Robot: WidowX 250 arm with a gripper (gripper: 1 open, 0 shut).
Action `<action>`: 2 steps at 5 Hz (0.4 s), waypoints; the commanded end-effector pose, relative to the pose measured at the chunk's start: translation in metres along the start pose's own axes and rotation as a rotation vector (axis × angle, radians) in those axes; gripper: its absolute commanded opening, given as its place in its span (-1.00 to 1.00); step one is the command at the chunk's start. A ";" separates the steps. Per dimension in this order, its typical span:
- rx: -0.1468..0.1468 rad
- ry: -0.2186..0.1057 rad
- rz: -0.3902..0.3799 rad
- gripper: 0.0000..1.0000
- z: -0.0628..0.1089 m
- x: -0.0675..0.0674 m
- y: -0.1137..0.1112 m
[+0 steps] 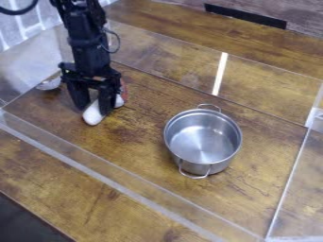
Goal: Remove the mushroom from the silver pot and put it on the table
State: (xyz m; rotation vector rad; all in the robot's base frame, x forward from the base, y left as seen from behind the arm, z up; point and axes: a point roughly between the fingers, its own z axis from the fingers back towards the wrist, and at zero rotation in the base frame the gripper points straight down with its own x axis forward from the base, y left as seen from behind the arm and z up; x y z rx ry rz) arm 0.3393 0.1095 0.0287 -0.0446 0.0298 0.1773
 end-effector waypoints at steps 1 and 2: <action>0.013 -0.069 0.044 1.00 0.020 0.019 -0.011; 0.012 -0.065 0.057 1.00 0.019 0.021 -0.013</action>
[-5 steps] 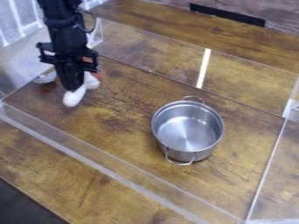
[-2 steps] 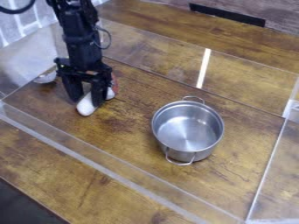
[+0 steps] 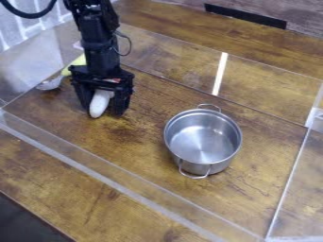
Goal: Remove the mushroom from the silver pot and put it on the table
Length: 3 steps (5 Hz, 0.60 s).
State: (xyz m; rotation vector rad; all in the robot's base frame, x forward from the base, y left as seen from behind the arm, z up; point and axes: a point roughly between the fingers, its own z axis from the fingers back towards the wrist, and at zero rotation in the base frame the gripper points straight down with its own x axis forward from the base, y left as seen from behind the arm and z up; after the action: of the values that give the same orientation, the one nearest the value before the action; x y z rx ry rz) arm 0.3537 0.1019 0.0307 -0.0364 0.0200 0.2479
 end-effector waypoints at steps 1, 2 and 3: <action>0.005 -0.048 -0.002 1.00 0.014 0.011 -0.004; 0.002 -0.057 -0.035 1.00 0.028 0.011 -0.004; -0.001 -0.071 0.030 1.00 0.040 0.010 -0.003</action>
State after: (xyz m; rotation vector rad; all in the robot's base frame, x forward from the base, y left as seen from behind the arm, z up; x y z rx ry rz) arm 0.3520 0.1008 0.0313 -0.0461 0.0610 0.2819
